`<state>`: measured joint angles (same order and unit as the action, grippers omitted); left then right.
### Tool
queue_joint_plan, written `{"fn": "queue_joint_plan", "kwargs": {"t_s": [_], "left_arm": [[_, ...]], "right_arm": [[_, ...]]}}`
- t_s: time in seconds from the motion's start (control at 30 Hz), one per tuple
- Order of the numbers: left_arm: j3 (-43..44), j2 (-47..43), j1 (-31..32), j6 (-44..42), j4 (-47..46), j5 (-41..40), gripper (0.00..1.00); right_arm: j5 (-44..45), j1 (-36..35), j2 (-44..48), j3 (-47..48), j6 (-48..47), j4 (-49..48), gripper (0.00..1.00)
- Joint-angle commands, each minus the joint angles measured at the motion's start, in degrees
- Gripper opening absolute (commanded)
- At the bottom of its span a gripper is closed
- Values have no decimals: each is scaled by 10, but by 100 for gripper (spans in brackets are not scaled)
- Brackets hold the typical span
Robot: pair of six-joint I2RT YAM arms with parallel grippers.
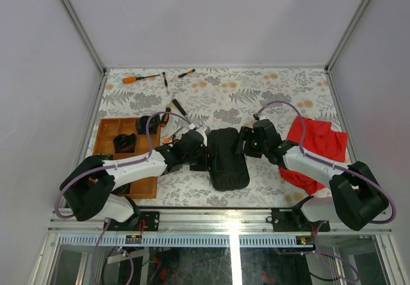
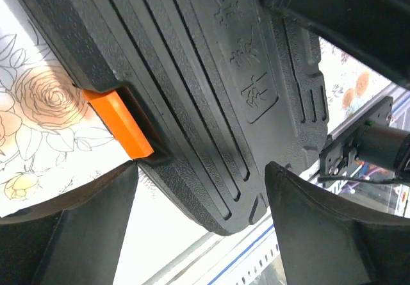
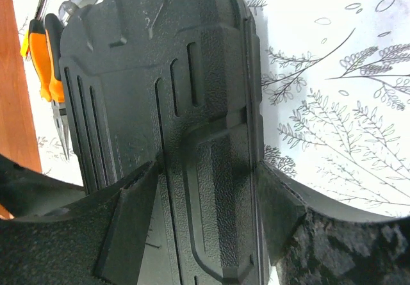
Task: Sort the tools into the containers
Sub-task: Open the storage box at the center of the board.
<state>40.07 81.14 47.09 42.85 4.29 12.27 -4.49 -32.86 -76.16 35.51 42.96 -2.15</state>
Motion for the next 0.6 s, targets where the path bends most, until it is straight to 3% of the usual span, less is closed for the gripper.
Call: {"fn": "queue_joint_plan", "kwargs": {"t_s": [0.0, 0.33, 0.57], "left_arm": [[35, -3, 10, 20, 3, -72, 79], [19, -80, 10, 31, 54, -181, 78], [-9, -121, 2, 60, 57, -217, 69]], "right_arm": [[-7, 10, 6, 26, -41, 24, 70], [-4, 10, 45, 4, -67, 32, 74], [-24, 10, 69, -11, -75, 10, 76]]}}
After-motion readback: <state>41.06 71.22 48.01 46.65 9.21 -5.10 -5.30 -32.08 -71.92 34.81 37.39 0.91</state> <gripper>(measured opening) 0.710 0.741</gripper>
